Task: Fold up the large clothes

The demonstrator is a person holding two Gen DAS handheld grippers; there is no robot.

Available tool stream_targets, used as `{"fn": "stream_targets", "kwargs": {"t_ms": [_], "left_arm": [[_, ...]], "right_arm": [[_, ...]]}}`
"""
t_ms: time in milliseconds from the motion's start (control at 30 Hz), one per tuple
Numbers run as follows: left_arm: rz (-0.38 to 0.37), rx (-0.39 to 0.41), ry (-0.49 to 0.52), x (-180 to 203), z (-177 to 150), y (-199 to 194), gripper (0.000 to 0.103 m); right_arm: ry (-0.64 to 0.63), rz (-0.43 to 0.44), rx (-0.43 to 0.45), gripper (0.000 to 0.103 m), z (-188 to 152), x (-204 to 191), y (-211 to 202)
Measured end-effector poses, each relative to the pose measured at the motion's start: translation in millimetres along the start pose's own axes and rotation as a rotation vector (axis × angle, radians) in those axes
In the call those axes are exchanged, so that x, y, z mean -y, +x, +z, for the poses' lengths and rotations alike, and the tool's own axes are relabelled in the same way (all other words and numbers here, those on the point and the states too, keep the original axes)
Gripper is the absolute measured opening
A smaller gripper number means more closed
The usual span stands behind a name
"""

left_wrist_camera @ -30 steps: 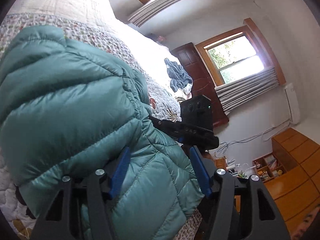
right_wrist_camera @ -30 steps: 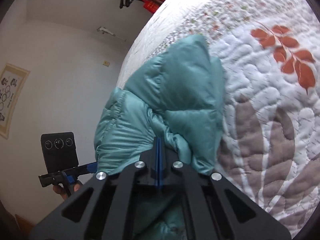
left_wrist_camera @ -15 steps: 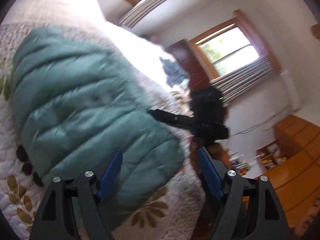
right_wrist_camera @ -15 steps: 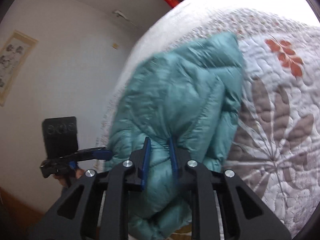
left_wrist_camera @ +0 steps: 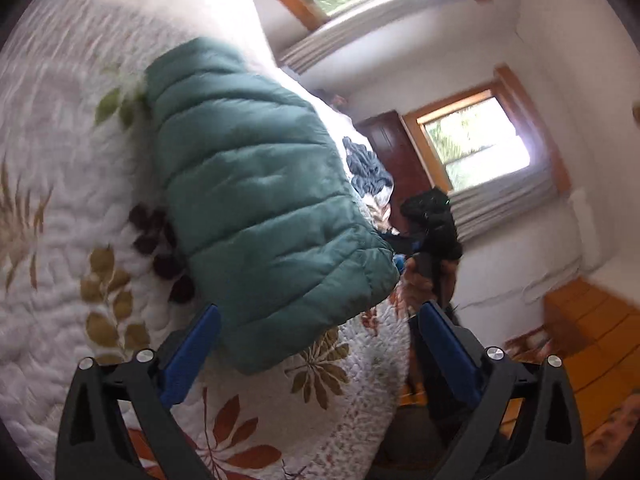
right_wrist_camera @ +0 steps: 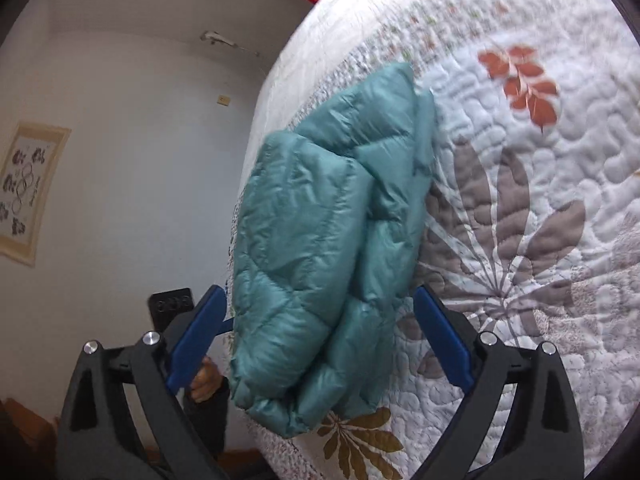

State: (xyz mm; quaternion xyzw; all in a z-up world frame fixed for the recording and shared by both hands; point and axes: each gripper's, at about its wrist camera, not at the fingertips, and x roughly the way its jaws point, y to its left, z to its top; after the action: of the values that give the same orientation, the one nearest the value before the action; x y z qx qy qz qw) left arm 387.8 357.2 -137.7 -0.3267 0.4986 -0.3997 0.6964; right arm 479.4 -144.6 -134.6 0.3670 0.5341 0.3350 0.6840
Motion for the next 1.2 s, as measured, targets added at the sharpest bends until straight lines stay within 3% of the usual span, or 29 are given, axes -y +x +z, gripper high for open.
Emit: {"fn": "stream_targets", "kwargs": {"t_ms": [100, 200, 400, 667, 1133, 1200], "left_arm": [[-0.029, 0.013, -0.122, -29, -5, 3, 0.099], [-0.066, -0.029, -0.197, -45, -11, 16, 0.099], [-0.147, -0.061, -0.223, -56, -8, 37, 0.099], [-0.222, -0.083, -0.233, -64, -3, 64, 0.099], [-0.297, -0.112, -0.261, -65, 8, 79, 0.099], [-0.28, -0.12, -0.257, -65, 6, 77, 0.099]], "right_arm": [[0.042, 0.016, -0.018, 0.094, 9, 17, 10], [0.078, 0.079, -0.031, 0.094, 20, 32, 22], [0.103, 0.154, -0.062, 0.095, 40, 47, 52], [0.094, 0.181, -0.094, 0.099, 61, 46, 86], [0.095, 0.264, -0.104, 0.101, 87, 41, 118], [0.086, 0.266, -0.105, 0.101, 88, 40, 121]]}}
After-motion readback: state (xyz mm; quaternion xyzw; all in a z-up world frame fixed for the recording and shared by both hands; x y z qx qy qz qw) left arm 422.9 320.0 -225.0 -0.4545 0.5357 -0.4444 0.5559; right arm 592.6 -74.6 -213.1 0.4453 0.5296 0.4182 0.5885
